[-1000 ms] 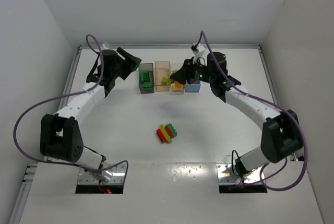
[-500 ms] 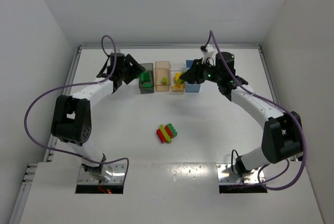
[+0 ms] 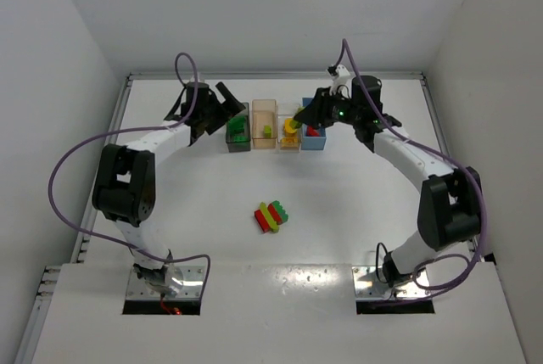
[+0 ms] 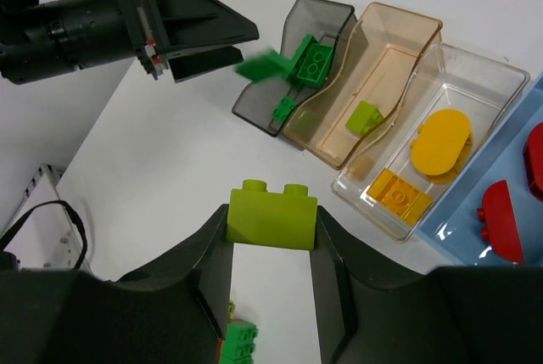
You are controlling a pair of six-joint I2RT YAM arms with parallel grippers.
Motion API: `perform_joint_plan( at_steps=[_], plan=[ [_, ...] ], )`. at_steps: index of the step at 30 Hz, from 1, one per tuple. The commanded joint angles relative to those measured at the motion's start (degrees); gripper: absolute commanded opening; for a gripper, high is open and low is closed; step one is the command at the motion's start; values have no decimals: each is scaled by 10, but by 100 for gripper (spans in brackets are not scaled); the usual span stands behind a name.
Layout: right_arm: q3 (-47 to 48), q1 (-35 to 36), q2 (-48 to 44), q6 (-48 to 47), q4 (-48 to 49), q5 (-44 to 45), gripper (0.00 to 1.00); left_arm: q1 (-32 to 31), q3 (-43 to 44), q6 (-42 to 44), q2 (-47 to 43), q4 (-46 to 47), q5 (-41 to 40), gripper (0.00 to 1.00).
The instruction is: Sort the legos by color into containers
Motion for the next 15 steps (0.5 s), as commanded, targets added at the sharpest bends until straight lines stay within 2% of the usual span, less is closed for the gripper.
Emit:
perform_joint_plan(
  at_steps=[1, 9, 15],
  plan=[
    [40, -2, 21, -11, 29, -14, 0, -8, 22, 18, -5, 35, 7, 100],
    [152, 9, 136, 25, 64, -8, 0, -8, 22, 39, -102, 47, -2, 100],
    [281, 26, 280, 43, 63, 14, 0, 42, -15, 70, -130, 79, 140, 100]
  ],
)
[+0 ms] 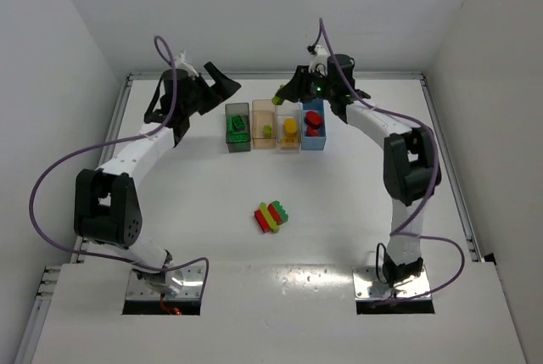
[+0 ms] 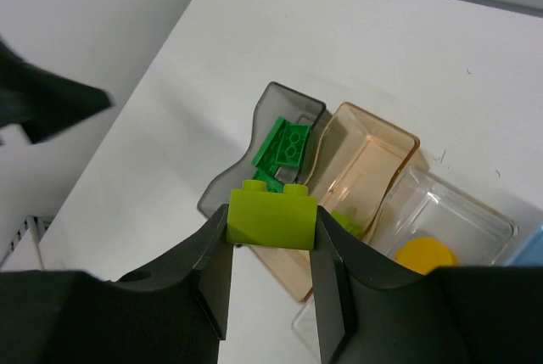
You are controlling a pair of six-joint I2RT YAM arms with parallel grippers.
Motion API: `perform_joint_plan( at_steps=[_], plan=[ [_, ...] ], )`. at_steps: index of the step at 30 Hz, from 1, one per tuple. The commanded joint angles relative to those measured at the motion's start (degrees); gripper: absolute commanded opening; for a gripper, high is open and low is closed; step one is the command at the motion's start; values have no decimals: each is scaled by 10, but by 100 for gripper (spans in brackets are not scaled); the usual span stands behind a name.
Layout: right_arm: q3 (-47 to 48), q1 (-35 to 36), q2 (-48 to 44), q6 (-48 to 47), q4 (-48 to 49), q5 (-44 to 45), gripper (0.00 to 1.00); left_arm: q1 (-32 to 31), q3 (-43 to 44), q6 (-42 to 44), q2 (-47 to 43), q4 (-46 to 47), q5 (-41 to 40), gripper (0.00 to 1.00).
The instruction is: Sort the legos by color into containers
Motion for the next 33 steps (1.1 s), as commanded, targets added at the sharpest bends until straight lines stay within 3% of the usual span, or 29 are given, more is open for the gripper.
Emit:
perform_joint_plan(
  at_steps=[1, 9, 11, 18, 20, 22, 27, 30, 33],
  plan=[
    [75, 19, 53, 12, 20, 19, 0, 26, -15, 39, -29, 43, 73, 100],
    [171, 44, 158, -13, -19, 39, 3, 32, 3, 135, -48, -14, 62, 100],
    [199, 50, 180, -32, -37, 45, 9, 32, 10, 141, -48, -21, 68, 100],
    [227, 62, 192, -64, -61, 93, 59, 32, 20, 182, -42, -60, 68, 100],
    [227, 67, 181, -70, -66, 93, 67, 32, 20, 190, -42, -66, 68, 100],
    [227, 67, 156, -80, -66, 99, 72, 32, 20, 215, -42, -66, 96, 100],
    [148, 55, 43, -101, -78, 77, 72, 17, 26, 320, -42, -94, 223, 100],
    [52, 31, -77, -143, -100, 64, 72, -16, 33, 396, -37, -185, 215, 100],
    [-52, 2, -169, -210, -150, 64, 72, -65, -30, 458, -99, -193, 161, 100]
  ],
)
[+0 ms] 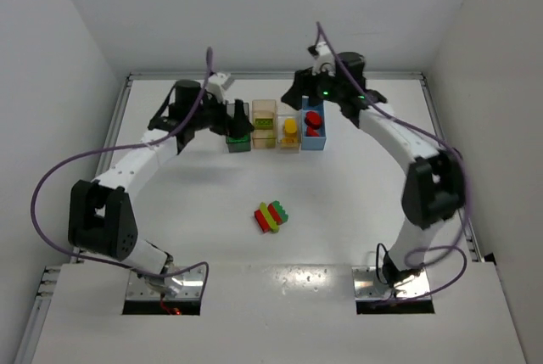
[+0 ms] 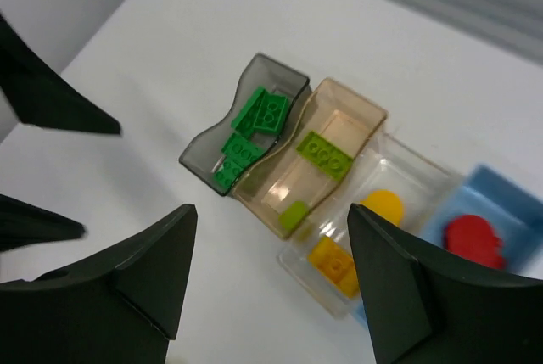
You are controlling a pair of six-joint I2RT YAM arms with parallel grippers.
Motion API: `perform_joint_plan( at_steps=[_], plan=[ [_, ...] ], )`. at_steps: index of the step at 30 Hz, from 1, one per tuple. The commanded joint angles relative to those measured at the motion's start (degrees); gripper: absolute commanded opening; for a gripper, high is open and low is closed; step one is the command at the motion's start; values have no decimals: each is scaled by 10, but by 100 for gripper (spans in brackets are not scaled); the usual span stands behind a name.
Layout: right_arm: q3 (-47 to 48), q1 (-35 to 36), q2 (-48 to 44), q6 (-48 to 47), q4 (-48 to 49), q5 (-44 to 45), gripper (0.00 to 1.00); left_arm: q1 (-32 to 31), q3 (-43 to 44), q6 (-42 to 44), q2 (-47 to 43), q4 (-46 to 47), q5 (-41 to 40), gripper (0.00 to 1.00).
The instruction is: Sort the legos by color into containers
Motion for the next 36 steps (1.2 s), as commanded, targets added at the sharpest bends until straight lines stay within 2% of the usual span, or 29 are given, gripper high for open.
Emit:
perform_joint_plan(
  at_steps=[1, 2, 3, 4, 7, 10, 13, 17, 22, 27, 36],
  plan=[
    [-101, -38, -153, -95, -36, -10, 72, -75, -69, 121, -77, -43, -24, 100],
    [-147, -50, -204, -134, -63, -1, 72, -116, -103, 136, -107, -43, -57, 100],
    [-147, -55, -204, -155, -76, -1, 72, -116, -103, 136, -120, -43, -76, 100],
    [-186, -55, -248, -170, -89, 10, 72, -158, -132, 136, -131, -43, -115, 100],
    [-232, -76, -297, -214, -152, 27, 72, -240, -169, 124, -154, -43, -179, 100],
    [-243, -91, -334, -228, -220, 32, 72, -297, -188, 108, -160, -43, -220, 100],
    [-280, -111, -380, -228, -229, 32, 72, -350, -188, 87, -136, -38, -276, 100],
    [-306, -141, -423, -215, -236, 22, 72, -382, -182, 66, -88, -32, -285, 100],
    [-312, -167, -454, -215, -247, 22, 72, -389, -182, 54, -58, -54, -290, 100],
    [-323, -179, -461, -215, -253, 17, 72, -394, -199, 60, -73, -67, -285, 100],
    [-323, -184, -443, -220, -248, 6, 72, -394, -215, 119, -103, -123, -215, 100]
  ],
)
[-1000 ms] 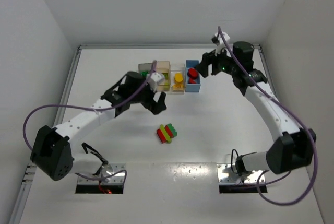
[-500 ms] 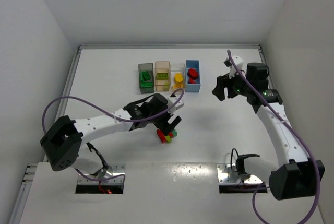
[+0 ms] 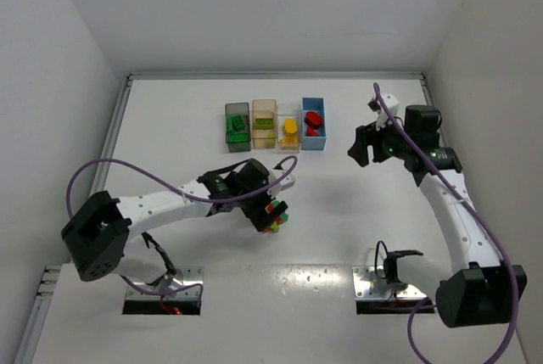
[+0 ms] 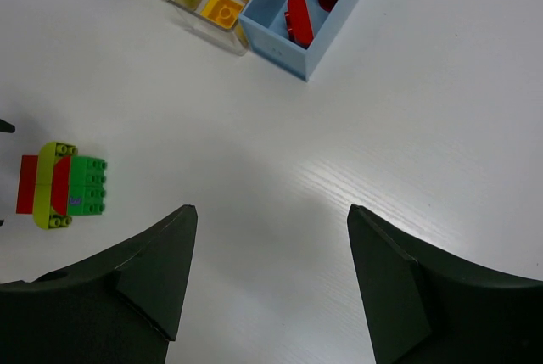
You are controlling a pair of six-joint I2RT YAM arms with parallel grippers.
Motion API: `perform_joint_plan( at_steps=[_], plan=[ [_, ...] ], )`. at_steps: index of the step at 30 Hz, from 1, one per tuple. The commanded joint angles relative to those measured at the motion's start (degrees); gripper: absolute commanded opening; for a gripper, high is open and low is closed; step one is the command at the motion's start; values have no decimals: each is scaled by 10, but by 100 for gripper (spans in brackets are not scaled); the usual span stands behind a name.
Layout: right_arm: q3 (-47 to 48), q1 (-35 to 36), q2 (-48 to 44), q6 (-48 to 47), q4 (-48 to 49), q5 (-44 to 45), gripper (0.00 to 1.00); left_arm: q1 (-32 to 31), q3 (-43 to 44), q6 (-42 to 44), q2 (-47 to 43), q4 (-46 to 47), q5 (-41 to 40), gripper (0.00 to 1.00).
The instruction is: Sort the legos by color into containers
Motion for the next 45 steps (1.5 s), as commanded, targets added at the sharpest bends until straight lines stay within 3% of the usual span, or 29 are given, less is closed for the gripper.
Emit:
perform_joint_plan(
  at_steps=[1, 12, 26, 33, 40, 45],
  plan=[
    [5, -6, 7, -8, 13, -9, 72, -8, -1, 24, -28, -16, 32, 100],
    [16, -6, 24, -8, 13, -14, 72, -8, 24, 29, 2, -52, 63, 100],
    [16, -6, 29, -8, 18, -19, 72, -8, 56, -8, 91, -57, 24, 100],
    [16, -6, 34, -8, 18, -14, 72, -8, 62, -14, 117, -57, 18, 93],
    [11, -16, 34, -8, 18, -19, 72, -8, 68, -8, 133, -52, 39, 72],
    [11, -16, 40, -8, 18, -19, 72, -8, 68, -3, 133, -28, 47, 71]
  ],
)
